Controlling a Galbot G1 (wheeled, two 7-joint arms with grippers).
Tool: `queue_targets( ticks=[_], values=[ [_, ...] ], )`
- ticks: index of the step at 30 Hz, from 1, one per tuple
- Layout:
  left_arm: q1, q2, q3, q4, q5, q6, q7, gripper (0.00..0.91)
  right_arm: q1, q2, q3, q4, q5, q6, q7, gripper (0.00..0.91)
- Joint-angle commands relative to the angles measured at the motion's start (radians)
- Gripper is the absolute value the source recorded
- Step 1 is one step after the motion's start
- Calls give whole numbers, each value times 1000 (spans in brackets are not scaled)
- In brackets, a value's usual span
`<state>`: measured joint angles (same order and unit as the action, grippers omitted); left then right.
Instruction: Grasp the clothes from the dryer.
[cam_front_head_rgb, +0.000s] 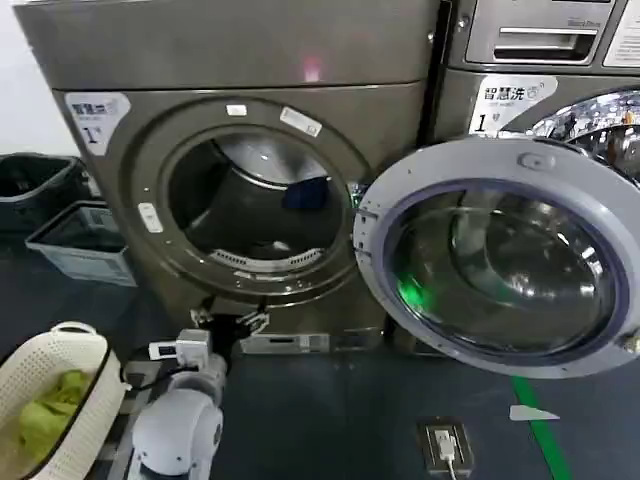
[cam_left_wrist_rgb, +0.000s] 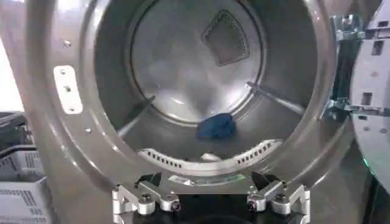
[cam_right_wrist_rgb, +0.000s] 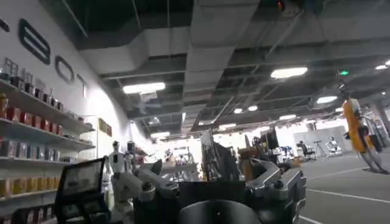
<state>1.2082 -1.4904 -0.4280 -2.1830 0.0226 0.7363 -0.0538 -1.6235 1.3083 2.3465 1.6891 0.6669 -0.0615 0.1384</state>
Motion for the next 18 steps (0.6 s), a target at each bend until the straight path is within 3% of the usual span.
queue_targets(
  ticks=[1,18],
  values=[
    [3,4,-2,-1,2,49,0,907,0,2,-3,3,5,8,-1,907],
    [5,4,0,3,4,49,0,907,3,5,-13,-1,3,7,-1,907]
  ],
)
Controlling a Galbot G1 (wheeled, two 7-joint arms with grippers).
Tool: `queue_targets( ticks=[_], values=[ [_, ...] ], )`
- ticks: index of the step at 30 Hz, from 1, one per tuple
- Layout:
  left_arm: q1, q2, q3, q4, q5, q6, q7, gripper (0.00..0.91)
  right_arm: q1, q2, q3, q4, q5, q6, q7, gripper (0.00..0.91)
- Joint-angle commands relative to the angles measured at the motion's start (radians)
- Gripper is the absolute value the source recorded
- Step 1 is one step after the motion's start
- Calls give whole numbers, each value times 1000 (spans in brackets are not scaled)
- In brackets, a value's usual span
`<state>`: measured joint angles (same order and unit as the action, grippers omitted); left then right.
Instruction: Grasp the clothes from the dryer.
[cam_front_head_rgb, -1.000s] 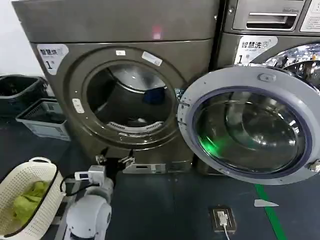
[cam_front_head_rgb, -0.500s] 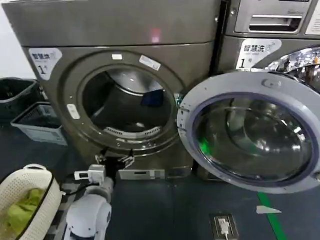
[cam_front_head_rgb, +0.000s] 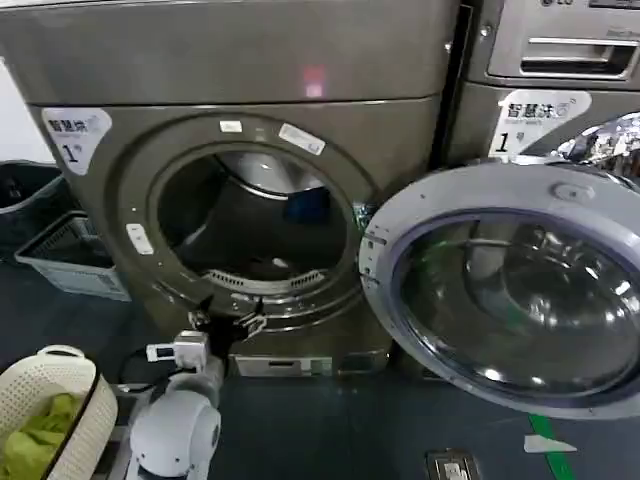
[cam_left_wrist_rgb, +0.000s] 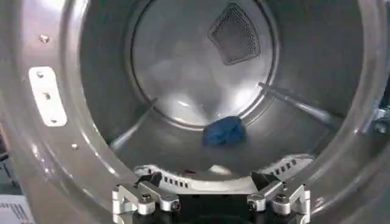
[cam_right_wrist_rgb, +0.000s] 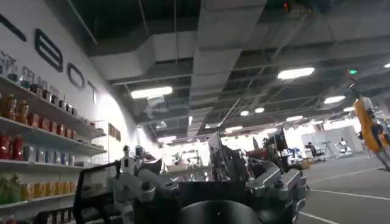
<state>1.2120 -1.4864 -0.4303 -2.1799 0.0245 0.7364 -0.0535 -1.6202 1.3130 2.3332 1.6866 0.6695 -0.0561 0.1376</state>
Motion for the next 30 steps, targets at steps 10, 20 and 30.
queue_targets(
  ticks=[10,20,30],
  values=[
    [-4,9,-18,8,8,49,11,907,10,0,-18,10,-2,0,-1,907],
    [-9,11,-15,18,10,49,11,907,3,-3,-19,11,-1,-1,-3,907],
    [-5,9,-14,18,13,49,14,907,3,0,-20,10,-2,0,-6,907]
  ],
)
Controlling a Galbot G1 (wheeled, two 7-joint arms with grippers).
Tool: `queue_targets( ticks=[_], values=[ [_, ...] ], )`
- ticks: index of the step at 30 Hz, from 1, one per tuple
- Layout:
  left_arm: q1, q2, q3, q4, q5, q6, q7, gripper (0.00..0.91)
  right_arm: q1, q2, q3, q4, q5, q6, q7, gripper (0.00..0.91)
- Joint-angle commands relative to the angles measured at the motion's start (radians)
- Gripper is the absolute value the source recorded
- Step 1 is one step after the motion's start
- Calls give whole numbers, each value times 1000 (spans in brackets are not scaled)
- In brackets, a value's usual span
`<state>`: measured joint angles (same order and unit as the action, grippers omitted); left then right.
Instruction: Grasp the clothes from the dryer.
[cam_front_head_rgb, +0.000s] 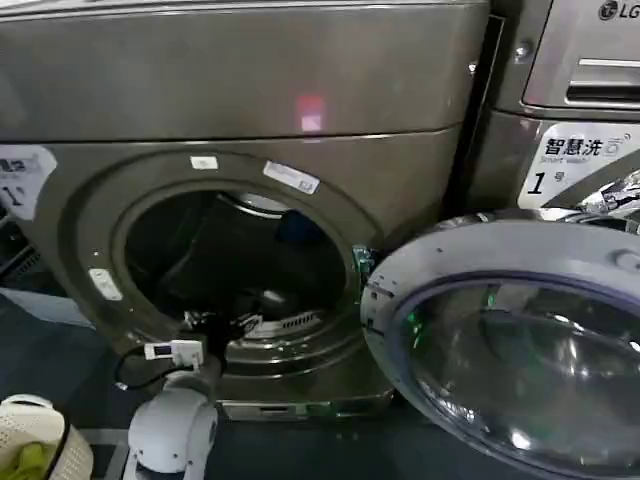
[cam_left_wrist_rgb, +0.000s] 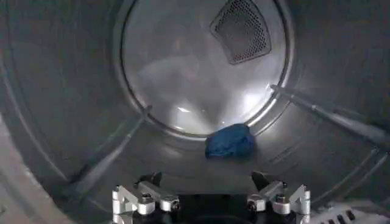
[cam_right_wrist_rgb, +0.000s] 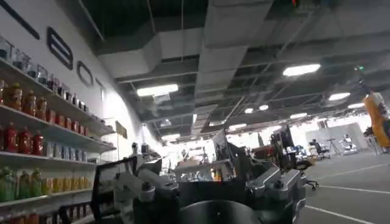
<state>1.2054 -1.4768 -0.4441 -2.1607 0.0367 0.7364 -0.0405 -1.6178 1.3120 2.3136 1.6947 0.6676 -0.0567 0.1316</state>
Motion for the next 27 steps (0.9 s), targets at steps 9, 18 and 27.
queue_targets(
  ticks=[9,18,27],
  values=[
    [3,-6,2,1,11,49,8,907,2,3,-6,3,-35,-6,5,907],
    [-49,-9,-16,46,145,49,163,907,0,2,-7,2,-34,1,-1,907],
    [-312,-15,-75,263,580,49,616,907,-1,-13,-5,7,-26,4,-8,907]
  ],
)
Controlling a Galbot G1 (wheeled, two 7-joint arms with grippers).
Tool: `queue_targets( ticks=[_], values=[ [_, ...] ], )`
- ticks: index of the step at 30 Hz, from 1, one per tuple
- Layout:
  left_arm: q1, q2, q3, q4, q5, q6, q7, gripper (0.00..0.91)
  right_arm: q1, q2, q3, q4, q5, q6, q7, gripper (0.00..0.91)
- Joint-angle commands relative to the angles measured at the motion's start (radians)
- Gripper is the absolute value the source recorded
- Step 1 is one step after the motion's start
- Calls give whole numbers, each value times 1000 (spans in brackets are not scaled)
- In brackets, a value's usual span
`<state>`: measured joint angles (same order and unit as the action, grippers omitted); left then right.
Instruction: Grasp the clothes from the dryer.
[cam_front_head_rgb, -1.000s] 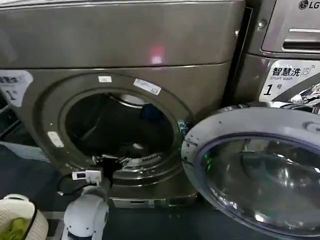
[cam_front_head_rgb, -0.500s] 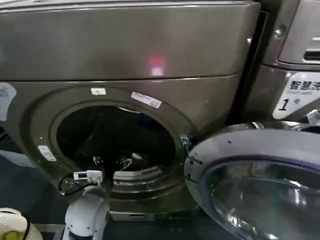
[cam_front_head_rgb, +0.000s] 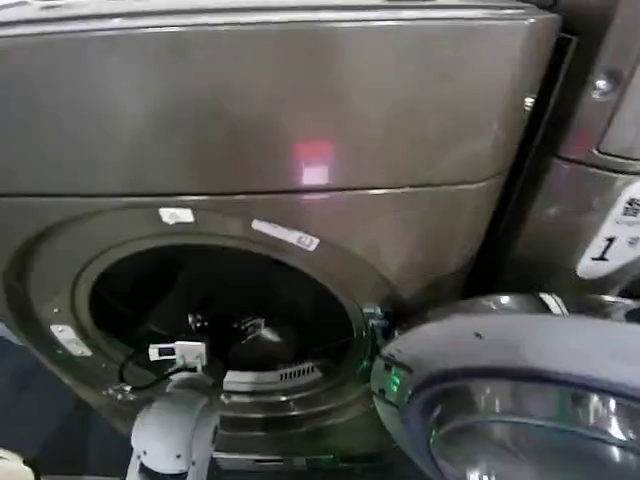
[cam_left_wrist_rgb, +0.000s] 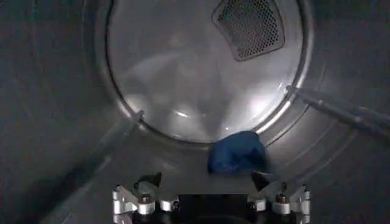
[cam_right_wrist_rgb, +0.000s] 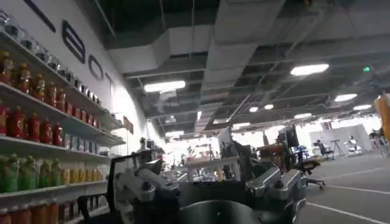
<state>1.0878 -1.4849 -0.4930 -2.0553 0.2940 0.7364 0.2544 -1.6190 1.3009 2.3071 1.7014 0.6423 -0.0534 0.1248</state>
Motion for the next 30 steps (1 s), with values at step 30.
queue_targets(
  ticks=[30],
  values=[
    [-539,68,119,460,1027,-1050,1095,907,4,-2,-11,-28,-7,17,-8,907]
  ],
)
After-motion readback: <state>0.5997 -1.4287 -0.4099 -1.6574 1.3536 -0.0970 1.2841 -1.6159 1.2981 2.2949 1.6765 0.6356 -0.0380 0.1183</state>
